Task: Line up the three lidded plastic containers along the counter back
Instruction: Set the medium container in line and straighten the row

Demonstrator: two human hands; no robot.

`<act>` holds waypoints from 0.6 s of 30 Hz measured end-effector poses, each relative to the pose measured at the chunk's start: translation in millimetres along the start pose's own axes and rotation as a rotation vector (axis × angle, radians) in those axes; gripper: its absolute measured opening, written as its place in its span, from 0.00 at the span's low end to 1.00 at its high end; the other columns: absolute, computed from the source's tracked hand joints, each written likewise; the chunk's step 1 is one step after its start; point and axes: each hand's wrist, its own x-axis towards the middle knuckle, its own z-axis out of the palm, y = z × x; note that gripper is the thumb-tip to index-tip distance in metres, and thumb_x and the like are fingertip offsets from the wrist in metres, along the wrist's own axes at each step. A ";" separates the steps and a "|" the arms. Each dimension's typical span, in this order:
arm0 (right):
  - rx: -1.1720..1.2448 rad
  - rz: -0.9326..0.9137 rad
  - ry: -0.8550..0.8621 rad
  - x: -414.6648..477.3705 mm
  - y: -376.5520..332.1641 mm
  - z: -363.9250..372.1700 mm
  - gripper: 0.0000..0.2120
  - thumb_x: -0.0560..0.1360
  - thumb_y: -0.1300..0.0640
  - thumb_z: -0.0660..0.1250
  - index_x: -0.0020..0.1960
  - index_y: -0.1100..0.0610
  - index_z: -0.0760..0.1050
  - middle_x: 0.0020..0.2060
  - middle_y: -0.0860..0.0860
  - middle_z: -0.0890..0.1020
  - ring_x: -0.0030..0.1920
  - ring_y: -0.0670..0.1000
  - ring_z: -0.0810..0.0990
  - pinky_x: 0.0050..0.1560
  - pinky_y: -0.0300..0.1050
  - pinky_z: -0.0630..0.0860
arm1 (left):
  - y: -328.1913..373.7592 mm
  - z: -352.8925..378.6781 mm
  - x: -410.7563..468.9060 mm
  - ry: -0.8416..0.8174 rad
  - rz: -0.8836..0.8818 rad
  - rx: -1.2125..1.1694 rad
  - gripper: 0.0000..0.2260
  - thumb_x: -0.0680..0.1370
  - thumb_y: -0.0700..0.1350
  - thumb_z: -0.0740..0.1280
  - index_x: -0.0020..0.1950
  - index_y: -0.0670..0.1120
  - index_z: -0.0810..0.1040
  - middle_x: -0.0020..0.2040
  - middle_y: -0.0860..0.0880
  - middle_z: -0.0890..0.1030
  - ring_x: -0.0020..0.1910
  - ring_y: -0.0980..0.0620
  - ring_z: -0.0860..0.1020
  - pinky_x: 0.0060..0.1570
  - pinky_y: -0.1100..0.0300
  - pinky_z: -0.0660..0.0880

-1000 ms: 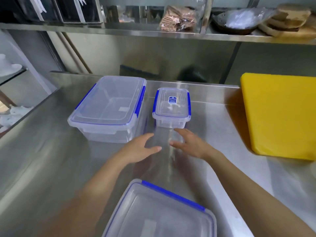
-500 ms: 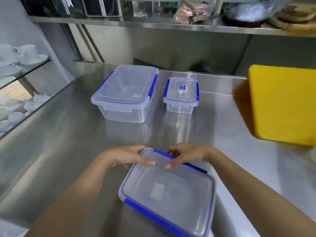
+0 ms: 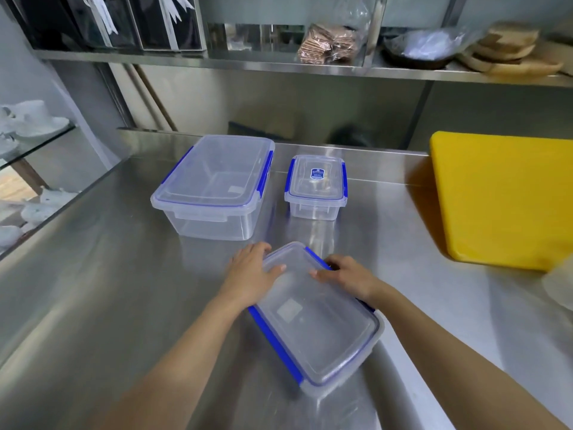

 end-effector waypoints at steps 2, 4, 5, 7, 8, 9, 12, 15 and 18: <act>0.051 0.024 0.141 5.7 4.3 -3.9 0.15 0.68 0.45 0.71 0.43 0.57 0.77 0.36 0.52 0.83 0.32 0.45 0.81 0.34 0.38 0.77 | 5.6 -0.7 3.9 0.067 0.039 0.061 0.23 0.73 0.53 0.67 0.65 0.45 0.68 0.64 0.45 0.72 0.64 0.45 0.67 0.63 0.53 0.62; 0.068 0.071 0.306 12.4 9.9 -8.9 0.21 0.68 0.43 0.70 0.45 0.61 0.76 0.40 0.57 0.83 0.38 0.52 0.82 0.40 0.45 0.77 | 8.1 -2.3 4.4 0.021 0.026 -0.001 0.30 0.72 0.55 0.68 0.69 0.46 0.63 0.67 0.45 0.67 0.68 0.45 0.64 0.67 0.52 0.60; 0.067 0.098 0.372 14.6 12.2 -11.6 0.23 0.69 0.42 0.69 0.46 0.63 0.75 0.43 0.59 0.82 0.41 0.56 0.81 0.44 0.50 0.77 | 7.5 -1.8 4.0 -0.045 0.012 -0.032 0.35 0.71 0.57 0.69 0.71 0.47 0.59 0.70 0.45 0.63 0.71 0.45 0.60 0.69 0.51 0.59; 0.072 0.120 0.463 16.2 13.8 -15.9 0.22 0.70 0.41 0.67 0.50 0.59 0.71 0.49 0.57 0.80 0.44 0.56 0.79 0.48 0.53 0.78 | 5.8 1.5 0.6 -0.281 -0.032 -0.074 0.49 0.66 0.63 0.71 0.75 0.48 0.45 0.77 0.49 0.49 0.75 0.48 0.49 0.72 0.49 0.52; 0.076 0.108 0.485 16.0 13.7 -17.2 0.22 0.70 0.41 0.67 0.53 0.56 0.70 0.53 0.56 0.78 0.46 0.55 0.78 0.50 0.53 0.77 | 5.5 4.7 -2.2 -0.411 -0.045 -0.099 0.55 0.64 0.64 0.72 0.75 0.50 0.37 0.77 0.52 0.40 0.76 0.52 0.43 0.73 0.50 0.49; 0.070 0.081 0.501 15.7 13.3 -18.9 0.25 0.69 0.40 0.67 0.58 0.55 0.68 0.56 0.54 0.76 0.48 0.54 0.78 0.51 0.53 0.77 | 5.2 8.7 -4.8 -0.509 -0.042 -0.138 0.59 0.62 0.64 0.73 0.73 0.51 0.32 0.76 0.54 0.35 0.74 0.56 0.40 0.73 0.53 0.48; 0.020 -0.052 0.492 12.5 10.3 -24.6 0.26 0.68 0.37 0.67 0.61 0.46 0.67 0.58 0.49 0.69 0.52 0.49 0.74 0.51 0.48 0.74 | 6.2 20.9 -9.9 -0.575 -0.017 -0.267 0.64 0.60 0.57 0.78 0.69 0.53 0.25 0.74 0.58 0.31 0.70 0.64 0.43 0.71 0.59 0.51; 0.038 -0.082 0.430 10.7 10.3 -30.7 0.30 0.68 0.35 0.65 0.66 0.48 0.67 0.65 0.52 0.69 0.63 0.53 0.71 0.63 0.51 0.70 | 16.4 32.2 -10.6 -0.548 -0.015 -0.314 0.64 0.60 0.55 0.78 0.69 0.53 0.24 0.75 0.59 0.35 0.74 0.59 0.46 0.74 0.52 0.55; -0.097 0.001 0.465 4.3 13.7 -41.8 0.37 0.70 0.35 0.63 0.72 0.53 0.61 0.73 0.54 0.61 0.71 0.54 0.63 0.67 0.49 0.62 | 33.8 48.2 -8.7 -0.509 0.023 -0.273 0.65 0.58 0.58 0.78 0.70 0.53 0.26 0.76 0.56 0.38 0.75 0.55 0.45 0.74 0.49 0.54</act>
